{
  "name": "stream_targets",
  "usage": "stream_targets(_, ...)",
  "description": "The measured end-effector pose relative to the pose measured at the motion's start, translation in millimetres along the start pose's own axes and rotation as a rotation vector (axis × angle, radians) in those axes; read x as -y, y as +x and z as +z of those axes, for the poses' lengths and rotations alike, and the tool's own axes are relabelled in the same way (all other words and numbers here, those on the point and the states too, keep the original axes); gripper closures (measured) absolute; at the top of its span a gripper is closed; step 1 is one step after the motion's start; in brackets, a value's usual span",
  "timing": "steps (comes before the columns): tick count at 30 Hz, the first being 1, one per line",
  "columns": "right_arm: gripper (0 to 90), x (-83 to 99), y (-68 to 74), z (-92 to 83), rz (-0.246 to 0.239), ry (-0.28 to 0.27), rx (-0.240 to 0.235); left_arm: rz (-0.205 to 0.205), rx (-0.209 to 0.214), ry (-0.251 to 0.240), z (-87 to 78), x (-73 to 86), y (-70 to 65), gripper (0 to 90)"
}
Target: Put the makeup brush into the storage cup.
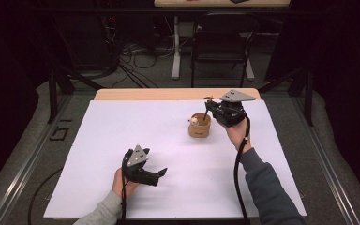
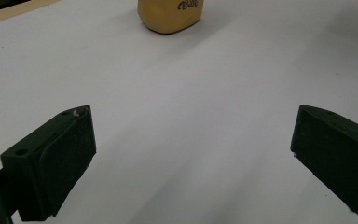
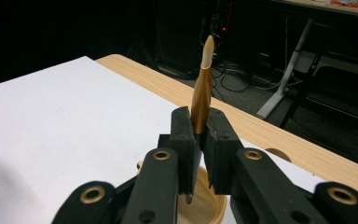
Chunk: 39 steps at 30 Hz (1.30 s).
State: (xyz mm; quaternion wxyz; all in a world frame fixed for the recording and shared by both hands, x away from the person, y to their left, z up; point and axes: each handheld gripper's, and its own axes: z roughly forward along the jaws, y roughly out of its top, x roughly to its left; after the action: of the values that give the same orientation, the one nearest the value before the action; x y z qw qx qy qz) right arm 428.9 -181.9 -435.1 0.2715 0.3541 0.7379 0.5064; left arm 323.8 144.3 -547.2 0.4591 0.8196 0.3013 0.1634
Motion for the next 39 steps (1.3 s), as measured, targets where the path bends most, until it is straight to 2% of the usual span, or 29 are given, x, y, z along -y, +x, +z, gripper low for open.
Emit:
stream_targets(19,83.5,6.8,2.2,8.8,-0.02,0.037,0.0,-0.002,-0.003,-0.002,0.0,-0.1,-0.9,0.0)
stream_targets(24,83.5,7.1,7.8,11.1,-0.052,0.047,0.008,0.004,0.0,-0.003,-0.4,-0.4,-1.0,0.0)
stream_targets(39,83.5,11.8,10.8,16.8,-0.1,0.077,0.029,0.002,0.0,-0.002,-0.2,-0.3,-1.0,0.0)
